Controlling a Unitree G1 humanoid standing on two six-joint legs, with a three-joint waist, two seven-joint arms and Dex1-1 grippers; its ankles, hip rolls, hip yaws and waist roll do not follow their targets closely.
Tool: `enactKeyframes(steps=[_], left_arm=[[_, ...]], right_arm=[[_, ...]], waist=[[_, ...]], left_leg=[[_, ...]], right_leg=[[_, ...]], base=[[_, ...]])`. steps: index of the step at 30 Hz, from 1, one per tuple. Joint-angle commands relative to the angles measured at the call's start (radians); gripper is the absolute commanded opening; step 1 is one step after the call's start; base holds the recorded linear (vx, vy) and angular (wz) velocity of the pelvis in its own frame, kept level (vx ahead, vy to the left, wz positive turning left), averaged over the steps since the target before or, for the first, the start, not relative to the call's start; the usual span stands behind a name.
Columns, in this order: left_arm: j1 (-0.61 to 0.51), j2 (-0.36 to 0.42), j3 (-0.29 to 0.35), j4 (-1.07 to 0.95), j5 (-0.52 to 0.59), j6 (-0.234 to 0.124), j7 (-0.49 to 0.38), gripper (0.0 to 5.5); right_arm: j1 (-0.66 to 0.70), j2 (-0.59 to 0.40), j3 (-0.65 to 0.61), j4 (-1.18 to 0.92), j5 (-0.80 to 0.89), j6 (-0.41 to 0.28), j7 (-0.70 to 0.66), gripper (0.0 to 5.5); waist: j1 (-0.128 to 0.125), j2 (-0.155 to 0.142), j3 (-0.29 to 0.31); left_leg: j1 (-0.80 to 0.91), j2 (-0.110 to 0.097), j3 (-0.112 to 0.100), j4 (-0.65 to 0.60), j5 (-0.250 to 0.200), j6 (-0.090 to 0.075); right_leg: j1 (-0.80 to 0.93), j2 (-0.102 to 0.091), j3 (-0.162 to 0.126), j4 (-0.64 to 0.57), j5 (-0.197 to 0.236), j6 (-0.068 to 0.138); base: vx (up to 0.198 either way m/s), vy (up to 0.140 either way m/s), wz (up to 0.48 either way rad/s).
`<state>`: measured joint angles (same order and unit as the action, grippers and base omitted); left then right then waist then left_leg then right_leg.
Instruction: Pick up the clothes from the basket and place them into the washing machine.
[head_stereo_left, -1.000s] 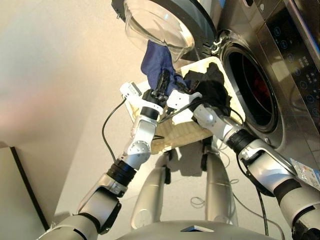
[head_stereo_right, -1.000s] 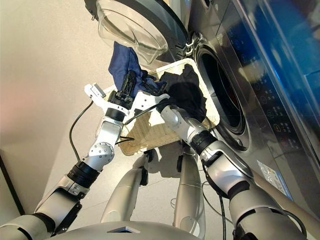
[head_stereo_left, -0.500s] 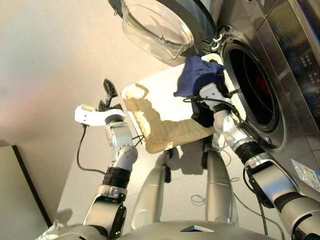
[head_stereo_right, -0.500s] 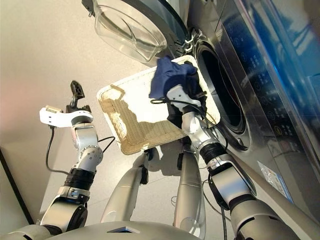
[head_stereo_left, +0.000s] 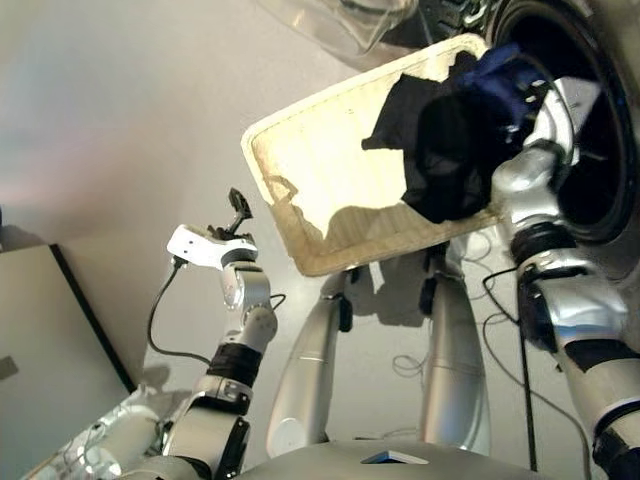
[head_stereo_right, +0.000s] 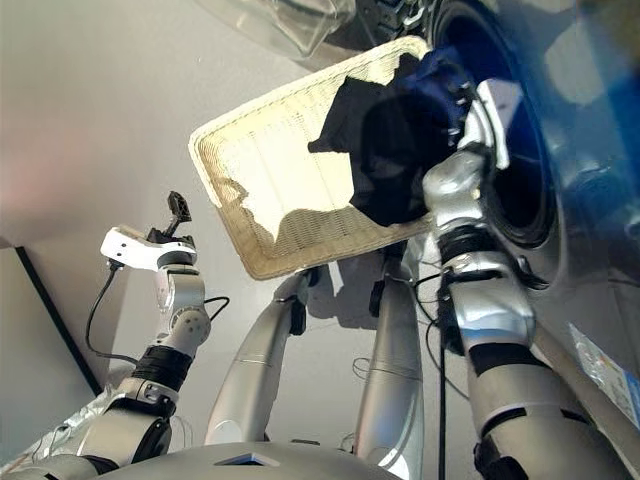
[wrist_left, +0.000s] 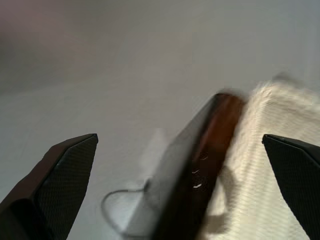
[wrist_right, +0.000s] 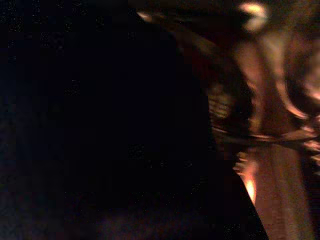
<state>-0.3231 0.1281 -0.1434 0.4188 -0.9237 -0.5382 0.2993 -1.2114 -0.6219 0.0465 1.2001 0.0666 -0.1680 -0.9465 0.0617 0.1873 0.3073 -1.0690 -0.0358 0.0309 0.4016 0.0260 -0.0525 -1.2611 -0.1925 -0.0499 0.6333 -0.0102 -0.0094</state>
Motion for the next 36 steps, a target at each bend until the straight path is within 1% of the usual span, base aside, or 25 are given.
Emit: enactKeyframes(steps=[1, 2, 3, 5, 7, 8, 9, 10, 11, 12, 13, 14, 15, 16, 17, 18, 19, 20, 21, 24, 26, 31, 33, 36], left_arm=[[0.038, 0.081, 0.016, -0.055, 0.001, -0.029, -0.002, 5.5], [0.039, 0.085, 0.01, -0.055, -0.002, -0.026, -0.004, 5.5], [0.043, 0.087, 0.004, -0.058, 0.0, -0.021, -0.006, 5.5], [0.051, 0.099, -0.014, -0.069, 0.022, -0.011, -0.01, 5.5], [0.048, 0.108, -0.02, -0.065, 0.04, -0.006, -0.019, 5.5], [0.044, 0.109, -0.022, -0.064, 0.044, -0.008, -0.02, 5.5], [0.04, 0.11, -0.021, -0.056, 0.048, -0.01, -0.02, 5.5], [0.033, 0.115, -0.016, -0.049, 0.054, -0.01, -0.025, 5.5], [0.03, 0.112, -0.012, -0.045, 0.056, -0.01, -0.031, 5.5], [0.027, 0.111, -0.01, -0.04, 0.058, -0.012, -0.032, 5.5], [0.02, 0.114, -0.003, -0.026, 0.06, -0.009, -0.038, 5.5], [0.019, 0.117, 0.009, -0.016, 0.06, -0.003, -0.05, 5.5], [0.027, 0.113, 0.014, -0.01, 0.057, 0.002, -0.063, 5.5], [0.02, 0.119, 0.029, 0.028, 0.049, 0.011, -0.071, 5.5], [0.017, 0.111, 0.028, 0.046, 0.046, 0.02, -0.081, 5.5], [0.015, 0.113, 0.039, 0.076, 0.042, 0.018, -0.088, 5.5], [0.012, 0.113, 0.048, 0.099, 0.046, 0.025, -0.095, 5.5], [0.006, 0.111, 0.056, 0.12, 0.054, 0.026, -0.101, 5.5], [-0.005, 0.112, 0.064, 0.143, 0.055, 0.028, -0.106, 5.5], [-0.03, 0.11, 0.076, 0.201, 0.086, 0.035, -0.122, 5.5], [-0.041, 0.112, 0.073, 0.23, 0.1, 0.037, -0.136, 5.5], [-0.066, 0.1, 0.067, 0.279, 0.094, 0.038, -0.165, 5.5], [-0.07, 0.1, 0.059, 0.287, 0.104, 0.043, -0.169, 5.5], [-0.067, 0.099, 0.047, 0.291, 0.117, 0.046, -0.177, 5.5]], right_arm=[[-0.09, -0.106, 0.046, -0.035, 0.072, -0.008, -0.156, 0.0], [-0.094, -0.126, 0.037, -0.034, 0.093, -0.006, -0.173, 0.0], [-0.103, -0.147, 0.025, -0.047, 0.115, -0.022, -0.18, 0.0], [-0.103, -0.178, 0.045, -0.051, 0.132, -0.028, -0.188, 0.0], [-0.096, -0.18, 0.071, -0.053, 0.128, -0.035, -0.148, 0.0], [-0.087, -0.161, 0.076, -0.062, 0.125, -0.04, -0.138, 2.22], [-0.077, -0.136, 0.078, -0.071, 0.137, -0.056, -0.099, 5.5], [-0.061, -0.123, 0.084, -0.076, 0.152, -0.07, -0.058, 5.5], [-0.043, -0.093, 0.09, -0.092, 0.153, -0.087, -0.028, 5.5], [-0.029, -0.072, 0.09, -0.105, 0.16, -0.102, 0.002, 5.5], [0.004, -0.043, 0.101, -0.123, 0.179, -0.13, 0.071, 5.5], [0.057, -0.02, 0.118, -0.199, 0.217, -0.184, 0.179, 5.5], [0.111, 0.0, 0.099, -0.232, 0.312, -0.221, 0.287, 5.5], [0.132, 0.004, 0.101, -0.205, 0.302, -0.207, 0.279, 5.5], [0.141, 0.035, 0.097, -0.21, 0.327, -0.228, 0.324, 5.5], [0.158, 0.057, 0.095, -0.202, 0.37, -0.241, 0.385, 5.5], [0.173, 0.072, 0.11, -0.208, 0.39, -0.243, 0.443, 5.5], [0.188, 0.086, 0.124, -0.212, 0.371, -0.235, 0.466, 5.5], [0.196, 0.097, 0.152, -0.207, 0.341, -0.221, 0.484, 5.5], [0.237, 0.132, 0.26, -0.269, 0.24, -0.201, 0.559, 5.5], [0.26, 0.155, 0.299, -0.269, 0.219, -0.196, 0.607, 5.5], [0.291, 0.24, 0.359, -0.23, 0.239, -0.183, 0.713, 5.5], [0.288, 0.259, 0.389, -0.222, 0.222, -0.173, 0.73, 5.5], [0.29, 0.294, 0.383, -0.165, 0.254, -0.162, 0.758, 5.5]], waist=[[-0.018, 0.021, -0.007], [-0.021, 0.02, -0.006], [-0.023, 0.019, -0.009], [-0.024, 0.013, -0.014], [-0.027, 0.005, -0.019], [-0.028, 0.002, -0.019], [-0.031, -0.002, -0.02], [-0.036, -0.009, -0.019], [-0.035, -0.013, -0.024], [-0.042, -0.019, -0.018], [-0.042, -0.024, -0.021], [-0.052, -0.034, -0.012], [-0.06, -0.04, -0.007], [-0.057, -0.044, -0.01], [-0.059, -0.049, -0.01], [-0.059, -0.054, -0.01], [-0.06, -0.06, -0.009], [-0.062, -0.066, -0.008], [-0.067, -0.078, -0.005], [-0.069, -0.096, -0.006], [-0.067, -0.104, -0.009], [-0.054, -0.115, -0.016], [-0.05, -0.116, -0.019], [-0.037, -0.113, -0.024]], left_leg=[[-0.031, 0.013, -0.039, 0.175, -0.105, 0.042], [-0.039, 0.011, -0.04, 0.181, -0.106, 0.041], [-0.048, 0.008, -0.04, 0.189, -0.109, 0.041], [-0.06, 0.001, -0.04, 0.203, -0.11, 0.042], [-0.066, -0.001, -0.039, 0.215, -0.112, 0.043], [-0.065, -0.001, -0.038, 0.217, -0.112, 0.044], [-0.064, 0.0, -0.039, 0.22, -0.112, 0.043], [-0.061, 0.001, -0.04, 0.222, -0.113, 0.042], [-0.043, 0.007, -0.048, 0.22, -0.136, 0.036], [-0.053, 0.005, -0.041, 0.216, -0.109, 0.04], [-0.031, 0.01, -0.048, 0.211, -0.135, 0.032], [-0.036, 0.009, -0.041, 0.205, -0.104, 0.035], [-0.023, 0.013, -0.041, 0.199, -0.106, 0.034], [0.004, 0.019, -0.049, 0.193, -0.136, 0.025], [0.014, 0.02, -0.049, 0.18, -0.132, 0.023], [0.032, 0.022, -0.05, 0.163, -0.13, 0.021], [0.05, 0.025, -0.051, 0.144, -0.127, 0.02], [0.069, 0.027, -0.051, 0.124, -0.124, 0.018], [0.074, 0.024, -0.044, 0.1, -0.09, 0.02], [0.128, 0.028, -0.046, 0.035, -0.075, 0.015], [0.151, 0.029, -0.048, 0.006, -0.067, 0.012], [0.194, 0.034, -0.059, -0.07, -0.035, 0.001], [0.199, 0.034, -0.061, -0.09, -0.024, -0.001], [0.192, 0.03, -0.065, -0.099, -0.019, 0.001]], right_leg=[[-0.041, 0.007, 0.054, 0.006, 0.097, 0.106], [-0.051, 0.005, 0.054, 0.017, 0.095, 0.107], [-0.056, 0.004, 0.055, 0.024, 0.093, 0.108], [-0.064, 0.003, 0.053, 0.039, 0.093, 0.108], [-0.06, 0.004, 0.049, 0.038, 0.098, 0.108], [-0.054, 0.002, 0.046, 0.034, 0.101, 0.108], [-0.048, 0.003, 0.047, 0.03, 0.104, 0.107], [-0.041, 0.005, 0.047, 0.026, 0.107, 0.107], [-0.024, 0.011, 0.049, 0.032, 0.083, 0.116], [-0.023, 0.004, 0.044, 0.013, 0.115, 0.107], [0.001, 0.011, 0.044, 0.014, 0.089, 0.115], [0.01, 0.006, 0.038, -0.011, 0.125, 0.107], [0.028, 0.007, 0.035, -0.022, 0.125, 0.106], [0.055, 0.013, 0.034, -0.023, 0.093, 0.114], [0.067, 0.01, 0.03, -0.038, 0.099, 0.115], [0.088, 0.008, 0.025, -0.06, 0.102, 0.115], [0.107, 0.009, 0.02, -0.08, 0.105, 0.114], [0.126, 0.009, 0.018, -0.102, 0.109, 0.115], [0.138, 0.0, 0.01, -0.139, 0.144, 0.107], [0.189, 0.001, -0.003, -0.202, 0.154, 0.108], [0.215, 0.002, -0.013, -0.233, 0.158, 0.109], [0.254, -0.001, -0.027, -0.296, 0.173, 0.112], [0.256, -0.001, -0.03, -0.301, 0.174, 0.113], [0.244, -0.001, -0.035, -0.295, 0.173, 0.114]], base=[[0.0, 0.0, 0.0], [0.0, 0.0, 0.0], [0.0, 0.0, 0.0], [0.0, 0.0, 0.0], [0.0, 0.0, 0.0], [0.0, 0.0, 0.0], [0.0, 0.0, 0.0], [0.111, -0.022, -0.073], [0.0, 0.0, 0.0], [0.099, -0.029, -0.088], [-0.107, -0.007, -0.079], [0.0, 0.0, 0.0], [-0.004, -0.051, -0.152], [0.1, -0.066, -0.136], [0.095, -0.066, -0.106], [0.0, 0.0, 0.0], [0.0, 0.0, 0.0], [-0.106, -0.029, -0.054], [-0.109, -0.024, -0.05], [-0.037, -0.011, -0.004], [0.0, 0.0, 0.0], [0.0, 0.0, 0.0], [0.0, 0.0, 0.0], [0.0, 0.0, 0.0]])
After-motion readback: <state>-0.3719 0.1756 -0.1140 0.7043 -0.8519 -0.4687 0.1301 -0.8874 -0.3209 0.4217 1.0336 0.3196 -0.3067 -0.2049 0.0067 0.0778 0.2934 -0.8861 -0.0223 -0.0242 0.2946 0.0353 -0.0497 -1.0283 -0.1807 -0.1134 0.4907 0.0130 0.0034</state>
